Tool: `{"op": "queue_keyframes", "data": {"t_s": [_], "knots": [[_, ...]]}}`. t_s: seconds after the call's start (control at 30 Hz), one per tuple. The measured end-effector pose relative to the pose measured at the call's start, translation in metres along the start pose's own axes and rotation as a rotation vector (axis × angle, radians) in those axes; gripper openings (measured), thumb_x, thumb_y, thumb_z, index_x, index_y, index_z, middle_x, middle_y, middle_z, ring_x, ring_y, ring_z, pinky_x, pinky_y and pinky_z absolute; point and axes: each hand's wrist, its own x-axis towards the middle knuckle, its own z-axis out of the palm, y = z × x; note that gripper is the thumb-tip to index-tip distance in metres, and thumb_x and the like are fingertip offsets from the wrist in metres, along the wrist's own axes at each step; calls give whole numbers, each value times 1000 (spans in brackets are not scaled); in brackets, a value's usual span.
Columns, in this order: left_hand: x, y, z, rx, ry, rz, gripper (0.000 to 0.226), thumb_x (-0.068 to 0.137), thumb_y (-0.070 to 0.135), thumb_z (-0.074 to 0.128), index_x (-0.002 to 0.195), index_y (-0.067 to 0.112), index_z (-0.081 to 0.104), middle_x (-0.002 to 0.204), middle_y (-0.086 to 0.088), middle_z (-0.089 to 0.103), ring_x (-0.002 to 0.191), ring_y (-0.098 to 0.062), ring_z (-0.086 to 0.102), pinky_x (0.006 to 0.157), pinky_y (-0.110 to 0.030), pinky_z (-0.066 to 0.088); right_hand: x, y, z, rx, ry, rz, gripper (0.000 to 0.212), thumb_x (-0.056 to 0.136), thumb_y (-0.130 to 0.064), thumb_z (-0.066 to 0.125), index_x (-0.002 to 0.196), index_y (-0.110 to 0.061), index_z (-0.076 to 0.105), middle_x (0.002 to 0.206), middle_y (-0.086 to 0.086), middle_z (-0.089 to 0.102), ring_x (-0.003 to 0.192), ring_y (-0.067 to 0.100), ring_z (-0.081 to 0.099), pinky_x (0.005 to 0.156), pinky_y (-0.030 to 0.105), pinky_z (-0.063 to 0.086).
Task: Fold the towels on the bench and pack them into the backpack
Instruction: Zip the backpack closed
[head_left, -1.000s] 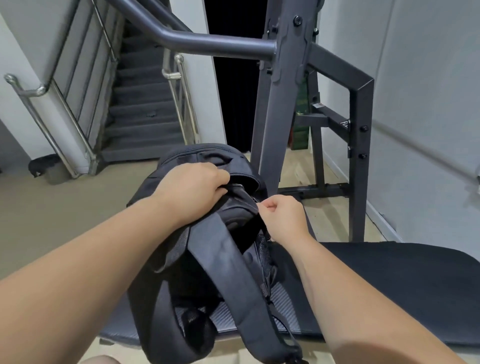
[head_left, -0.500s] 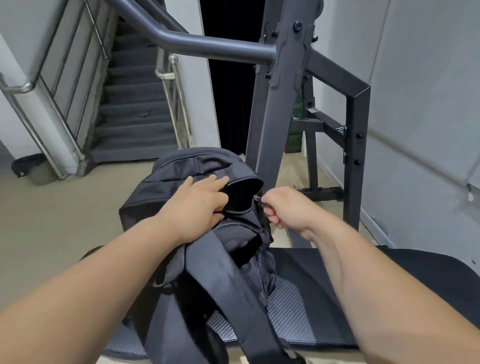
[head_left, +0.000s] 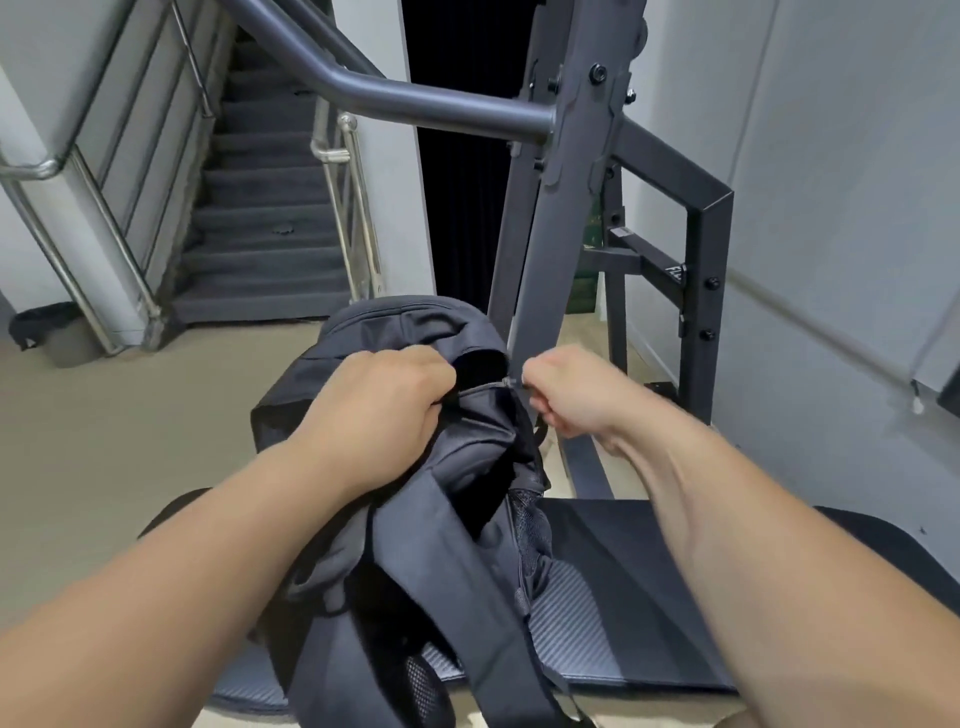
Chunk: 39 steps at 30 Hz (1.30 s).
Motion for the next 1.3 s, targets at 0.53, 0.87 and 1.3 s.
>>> {"op": "queue_keyframes", "data": {"t_s": [0.53, 0.87, 1.3], "knots": [[48, 25, -15, -256, 26, -214, 13, 84, 32, 64, 76, 22, 66, 77, 5, 62, 78, -21, 59, 71, -41, 52, -16, -53, -3, 64, -67, -171, 23, 92, -13, 52, 70, -11, 57, 62, 3, 52, 52, 13, 46, 48, 23, 33], [32, 14, -5, -467, 109, -338, 36, 92, 45, 61, 57, 37, 63, 80, 10, 60, 88, -23, 57, 83, -46, 47, 2, 16, 31, -374, 296, -638, 13, 83, -34, 77, 93, -26, 79, 98, -16, 66, 100, 16, 54, 93, 40, 44], [-23, -36, -44, -296, 103, -541, 39, 96, 43, 59, 70, 17, 70, 80, -1, 72, 85, -28, 63, 74, -37, 45, -4, 32, 26, -728, 561, -683, 9, 85, -26, 74, 84, -18, 70, 112, -2, 63, 123, 29, 50, 110, 58, 34]]}}
